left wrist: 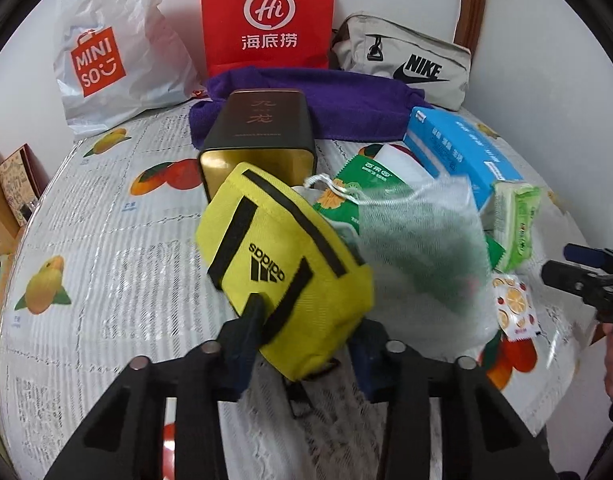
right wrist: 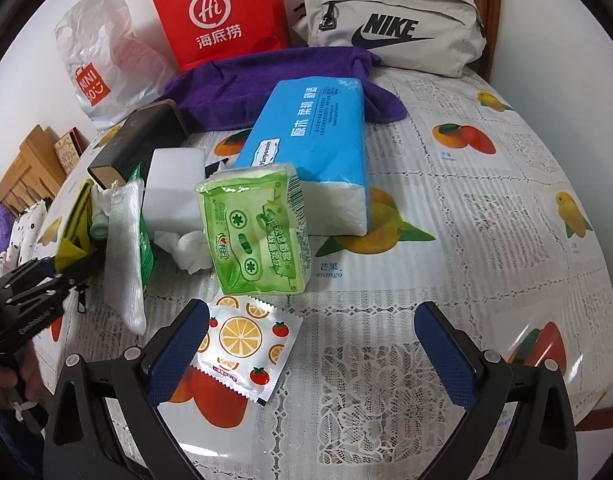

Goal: Organize soft objects
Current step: 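Grasp the yellow Adidas pouch with the left tool while the right grasps the green tissue pack, then carry the yellow pouch and green tissue pack over the purple towel with both tools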

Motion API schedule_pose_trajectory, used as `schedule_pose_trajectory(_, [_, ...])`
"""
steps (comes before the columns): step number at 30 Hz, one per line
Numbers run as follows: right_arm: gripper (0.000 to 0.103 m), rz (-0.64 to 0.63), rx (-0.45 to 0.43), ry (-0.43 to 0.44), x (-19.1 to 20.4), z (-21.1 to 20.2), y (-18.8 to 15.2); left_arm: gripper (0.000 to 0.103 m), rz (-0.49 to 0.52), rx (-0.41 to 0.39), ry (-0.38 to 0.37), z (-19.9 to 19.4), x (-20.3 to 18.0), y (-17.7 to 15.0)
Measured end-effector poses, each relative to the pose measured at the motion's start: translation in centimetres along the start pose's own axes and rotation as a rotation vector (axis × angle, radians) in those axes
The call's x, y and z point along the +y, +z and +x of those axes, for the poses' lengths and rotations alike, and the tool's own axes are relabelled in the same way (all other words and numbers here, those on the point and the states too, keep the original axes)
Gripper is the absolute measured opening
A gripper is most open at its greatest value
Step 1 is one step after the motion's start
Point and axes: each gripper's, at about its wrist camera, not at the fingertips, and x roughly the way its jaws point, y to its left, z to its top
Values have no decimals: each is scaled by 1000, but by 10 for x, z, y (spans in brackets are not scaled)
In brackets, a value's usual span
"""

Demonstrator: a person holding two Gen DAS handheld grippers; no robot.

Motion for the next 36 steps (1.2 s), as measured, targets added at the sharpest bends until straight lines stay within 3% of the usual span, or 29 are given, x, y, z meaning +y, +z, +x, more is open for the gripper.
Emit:
schedule_pose_trajectory(4, [102, -7, 3, 4, 3, 1, -1, 28, -41, -19, 10, -11, 14, -5])
schedule_pose_trajectory(13, [102, -4, -25, 11, 8, 0, 4, 32, -184, -37, 58, -8, 49, -9])
schedule_pose_trajectory(21, [101, 31, -35, 10, 6, 11, 16, 26, -173, -60, 62, -5, 53, -8])
schedule_pose_trajectory(23, [93, 29, -31, 20, 9, 15, 18, 26, -182, -61, 55, -6, 55, -8])
schedule_pose_trajectory(27, [86, -1, -19, -15, 21, 32, 21, 26, -196, -63, 48, -7, 57, -7])
schedule_pose_trajectory(29, [55, -6, -17, -10, 24, 38, 21, 26, -196, -61, 47, -8, 57, -8])
schedule_pose_trajectory(31, [54, -18, -20, 19, 26, 39, 21, 24, -192, -64, 52, -9, 58, -8])
schedule_pose_trajectory(34, [53, -89, -38, -51, 32, 33, 20, 19, -196, -66, 51, -15, 60, -7])
schedule_pose_trajectory(36, [53, -98, -51, -51, 32, 26, 18, 17, -198, -68, 41, -20, 62, -5])
